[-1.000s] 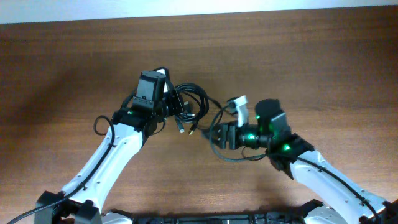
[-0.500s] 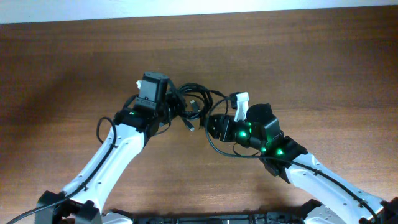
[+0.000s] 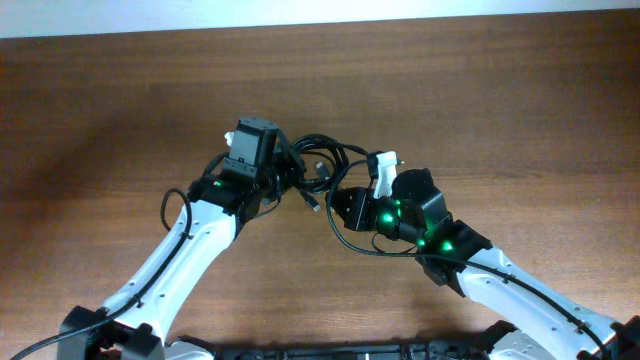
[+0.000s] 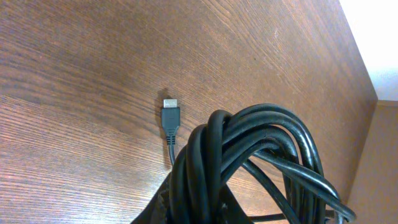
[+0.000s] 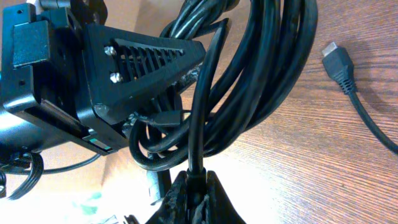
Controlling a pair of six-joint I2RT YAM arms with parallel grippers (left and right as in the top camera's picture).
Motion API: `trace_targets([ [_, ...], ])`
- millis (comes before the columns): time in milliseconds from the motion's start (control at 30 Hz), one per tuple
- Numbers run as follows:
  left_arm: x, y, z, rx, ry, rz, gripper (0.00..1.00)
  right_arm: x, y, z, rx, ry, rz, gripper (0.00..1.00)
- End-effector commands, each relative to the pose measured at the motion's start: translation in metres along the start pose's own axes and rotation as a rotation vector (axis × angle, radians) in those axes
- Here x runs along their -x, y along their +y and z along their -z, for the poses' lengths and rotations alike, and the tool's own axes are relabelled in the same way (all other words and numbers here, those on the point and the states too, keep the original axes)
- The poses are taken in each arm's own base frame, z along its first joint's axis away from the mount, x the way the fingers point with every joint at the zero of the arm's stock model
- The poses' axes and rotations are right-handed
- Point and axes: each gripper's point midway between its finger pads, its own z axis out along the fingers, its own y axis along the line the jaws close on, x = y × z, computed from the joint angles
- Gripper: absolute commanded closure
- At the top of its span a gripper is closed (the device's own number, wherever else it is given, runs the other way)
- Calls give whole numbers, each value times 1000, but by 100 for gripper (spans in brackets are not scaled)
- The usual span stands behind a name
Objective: Untangle cables
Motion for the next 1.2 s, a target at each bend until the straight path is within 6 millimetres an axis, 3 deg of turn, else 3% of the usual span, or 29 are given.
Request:
trace_targets([
  [0,4,-15,10,-50,-15,-111,100,-1,2,1,-1,-1,21,96],
  [233,3,-4,10,-11,-4,-640,100,-8,-9,1,-46,28,140,96],
  [433,-4,9,11,29,45,-776,100,8,-37,10,-132,-2,120,96],
  [633,3,-2,10,-5,-3,-786,100,2,-63,18,-215,38,56,95],
  [700,7,-11,11,-36,-27,-793,100,-7,-70,20,-245,73,51,80],
  [767,9,-17,11,-57,-46,-810,100,-15,-76,23,-264,118,137,52],
  [833,9,-18,11,-56,-50,-878,100,-18,-77,25,-266,139,164,39],
  [900,8,-16,11,-51,-45,-945,100,-20,-65,27,-206,157,216,26],
  [1000,5,-12,11,-40,-27,-1031,100,-15,-36,34,-77,163,347,21],
  [1100,4,-11,11,-41,-24,-1059,100,-5,-26,41,-54,118,444,21],
  [1167,-9,-25,12,-146,10,-1063,100,1,-22,38,-43,93,462,21],
])
